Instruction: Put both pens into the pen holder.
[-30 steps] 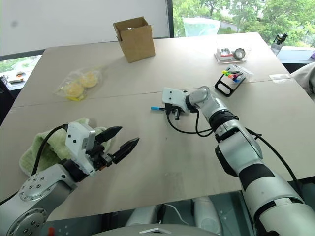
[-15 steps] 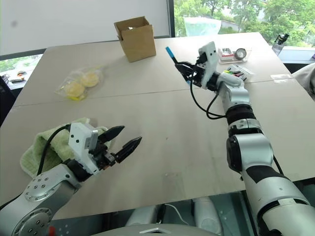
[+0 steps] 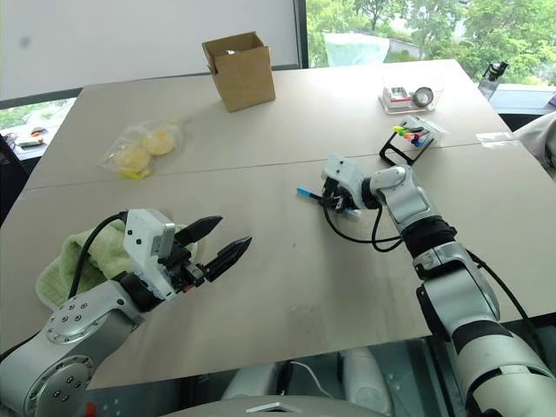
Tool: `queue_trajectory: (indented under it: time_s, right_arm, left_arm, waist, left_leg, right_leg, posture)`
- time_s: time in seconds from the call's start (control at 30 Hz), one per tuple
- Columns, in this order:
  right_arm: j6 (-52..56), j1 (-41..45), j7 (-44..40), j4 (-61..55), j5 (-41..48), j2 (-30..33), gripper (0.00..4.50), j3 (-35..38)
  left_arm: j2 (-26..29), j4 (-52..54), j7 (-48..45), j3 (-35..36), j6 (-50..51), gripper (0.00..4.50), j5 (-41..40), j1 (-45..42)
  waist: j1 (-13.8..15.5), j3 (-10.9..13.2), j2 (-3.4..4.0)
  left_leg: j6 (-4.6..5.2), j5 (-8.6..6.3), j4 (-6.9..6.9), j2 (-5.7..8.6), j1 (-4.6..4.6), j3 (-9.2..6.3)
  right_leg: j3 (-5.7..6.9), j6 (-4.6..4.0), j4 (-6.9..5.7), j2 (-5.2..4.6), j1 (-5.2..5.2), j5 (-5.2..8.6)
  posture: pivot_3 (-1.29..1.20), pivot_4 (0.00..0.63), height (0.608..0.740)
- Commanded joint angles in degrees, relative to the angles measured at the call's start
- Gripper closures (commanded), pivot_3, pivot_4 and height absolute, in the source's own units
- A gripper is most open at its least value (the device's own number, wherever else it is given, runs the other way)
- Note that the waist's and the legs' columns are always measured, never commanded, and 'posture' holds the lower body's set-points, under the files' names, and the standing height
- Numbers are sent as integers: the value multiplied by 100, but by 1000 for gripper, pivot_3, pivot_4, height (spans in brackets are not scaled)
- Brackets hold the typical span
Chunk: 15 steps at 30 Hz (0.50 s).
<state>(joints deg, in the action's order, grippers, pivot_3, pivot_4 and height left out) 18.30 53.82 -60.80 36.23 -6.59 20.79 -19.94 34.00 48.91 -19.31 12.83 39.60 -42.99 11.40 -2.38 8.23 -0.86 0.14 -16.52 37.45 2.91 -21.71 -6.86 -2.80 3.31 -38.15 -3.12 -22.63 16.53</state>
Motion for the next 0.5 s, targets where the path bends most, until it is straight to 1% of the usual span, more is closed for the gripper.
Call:
queue_trajectory:
  time_s: [0.03,0.07,0.1,0.27,0.33,0.5]
  right_arm:
    - [-13,142,-140,309,-290,-8,1381,-303]
    - [26,213,-180,370,-338,-9,888,-346]
    - [178,365,-156,485,-549,-34,522,-519]
    - [1118,928,-424,641,-894,-329,522,-955]
    - [1683,1064,-569,595,-872,-528,522,-1014]
    - [3114,1300,-529,593,-907,-1027,522,-1097]
  left_arm:
    - [-29,157,4,-72,-65,583,18,27]
    - [-37,162,10,-80,-67,583,24,34]
    - [-47,173,12,-90,-79,583,37,61]
    - [-95,210,18,-188,-132,583,138,152]
    - [-119,221,21,-214,-149,583,172,181]
    - [-201,274,49,-291,-180,583,255,272]
  waist:
    - [-4,0,1]
    - [-4,0,1]
    - [-3,0,1]
    - [-2,-1,1]
    - [-2,-2,2]
    - [-31,-5,4]
  left_leg:
    - [0,0,-2,0,-1,0]
    - [0,0,-3,0,-1,2]
    - [0,0,-4,0,-2,1]
    - [0,0,-3,0,-1,-2]
    - [0,0,-3,0,-1,-3]
    - [-2,-1,-8,0,-1,-6]
  right_leg:
    - [0,0,3,0,-1,0]
    - [-2,0,3,0,-3,0]
    - [-1,0,4,0,-4,0]
    - [0,-1,3,0,-3,0]
    - [1,-1,2,0,-3,0]
    - [-3,-1,3,1,-8,0]
  posture:
    - [0,150,740]
    - [0,150,740]
    - [0,150,740]
    - [0,150,740]
    - [0,150,740]
    - [0,150,740]
